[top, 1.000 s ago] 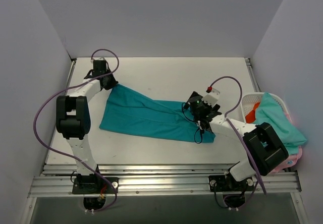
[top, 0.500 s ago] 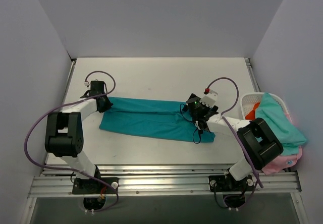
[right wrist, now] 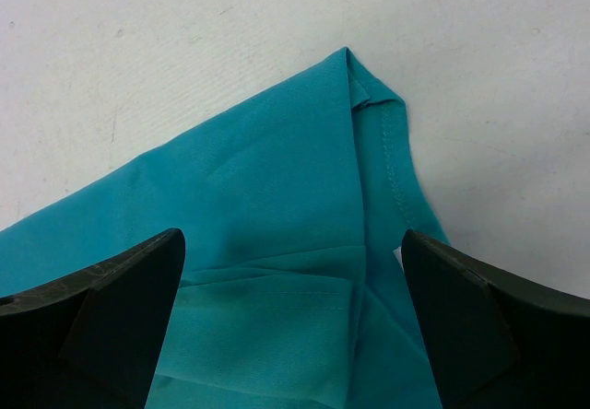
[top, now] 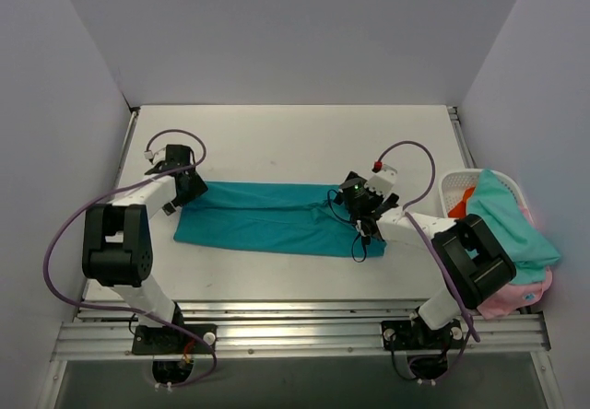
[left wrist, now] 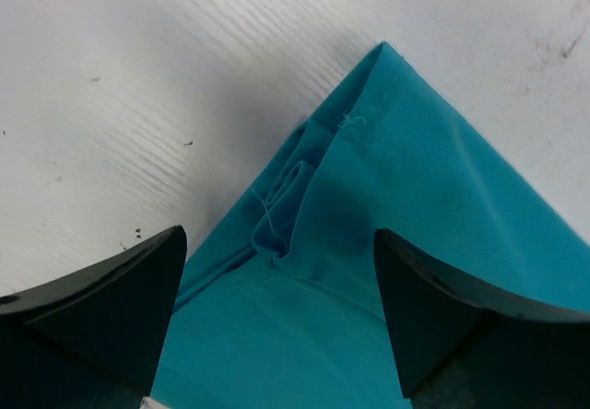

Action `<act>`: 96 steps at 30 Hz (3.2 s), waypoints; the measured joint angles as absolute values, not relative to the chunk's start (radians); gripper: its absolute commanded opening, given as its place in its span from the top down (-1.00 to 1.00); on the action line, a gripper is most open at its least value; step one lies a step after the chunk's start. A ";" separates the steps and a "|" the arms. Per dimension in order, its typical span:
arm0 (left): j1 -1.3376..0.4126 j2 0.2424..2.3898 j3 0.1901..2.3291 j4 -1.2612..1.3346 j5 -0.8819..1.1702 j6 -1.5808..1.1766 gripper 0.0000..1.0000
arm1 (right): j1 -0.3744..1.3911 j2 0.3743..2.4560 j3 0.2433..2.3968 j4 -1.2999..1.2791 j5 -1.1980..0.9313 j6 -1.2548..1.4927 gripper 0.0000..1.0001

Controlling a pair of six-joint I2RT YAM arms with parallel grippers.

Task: Fold and stack the t-shirts
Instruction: Fold the other side of the tshirt into a rectangle, then rotate the tshirt 90 degrees

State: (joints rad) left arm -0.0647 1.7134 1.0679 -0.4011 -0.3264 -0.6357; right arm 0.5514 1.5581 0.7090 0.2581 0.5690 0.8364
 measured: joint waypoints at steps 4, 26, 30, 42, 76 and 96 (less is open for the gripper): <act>-0.065 1.709 1.068 -0.434 -0.357 -0.673 -0.88 | 0.551 1.558 0.711 0.245 0.579 0.841 -1.00; -0.070 1.254 1.053 -0.492 -0.329 -0.696 -0.89 | 0.593 1.414 0.580 0.157 0.488 0.972 -0.92; -0.070 1.207 1.052 -0.492 -0.321 -0.696 -0.90 | 0.597 1.466 0.569 0.210 0.479 0.978 -0.65; -0.061 1.182 1.051 -0.500 -0.294 -0.696 -0.90 | 0.596 1.784 0.736 0.562 0.392 0.969 1.00; -0.034 1.165 1.034 -0.462 -0.242 -0.695 -0.98 | 0.261 2.383 1.785 0.521 0.427 0.620 -1.00; -0.033 1.133 0.953 -0.431 -0.243 -0.695 -0.98 | 0.945 2.058 1.250 0.411 0.365 0.925 -1.00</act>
